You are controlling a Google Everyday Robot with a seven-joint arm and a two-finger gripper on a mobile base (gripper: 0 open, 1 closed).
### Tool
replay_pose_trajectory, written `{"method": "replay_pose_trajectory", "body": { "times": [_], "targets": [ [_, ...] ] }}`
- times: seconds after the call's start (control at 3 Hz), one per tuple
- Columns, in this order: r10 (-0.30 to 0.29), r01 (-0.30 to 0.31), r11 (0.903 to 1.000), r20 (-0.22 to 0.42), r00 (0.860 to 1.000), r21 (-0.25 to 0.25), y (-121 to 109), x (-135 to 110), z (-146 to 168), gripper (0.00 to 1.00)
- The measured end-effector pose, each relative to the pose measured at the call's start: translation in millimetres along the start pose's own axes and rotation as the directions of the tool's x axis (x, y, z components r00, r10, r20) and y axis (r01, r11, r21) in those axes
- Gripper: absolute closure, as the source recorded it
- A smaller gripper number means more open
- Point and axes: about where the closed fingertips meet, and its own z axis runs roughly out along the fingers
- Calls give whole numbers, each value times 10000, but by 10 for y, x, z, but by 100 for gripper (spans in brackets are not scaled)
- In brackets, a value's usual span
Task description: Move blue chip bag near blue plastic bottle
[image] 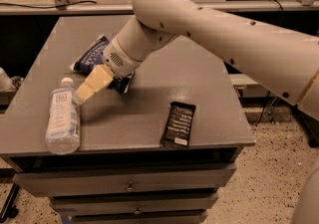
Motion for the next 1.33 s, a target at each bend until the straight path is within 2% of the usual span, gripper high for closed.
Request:
{"method": "replay_pose_trajectory", "body": {
  "times": [0.33,0.67,1.0,1.33],
  "targets": [
    [-150,153,9984,69,9999,-543,136,-100,-61,0],
    [-898,902,9958,259,9956,-158,203,-279,-281,0],
    [-1546,1531,9872,322,9875,438,209,-415,-460,0],
    [-1897,1856,9788,417,9810,864,201,-503,-613,0]
  ]
}}
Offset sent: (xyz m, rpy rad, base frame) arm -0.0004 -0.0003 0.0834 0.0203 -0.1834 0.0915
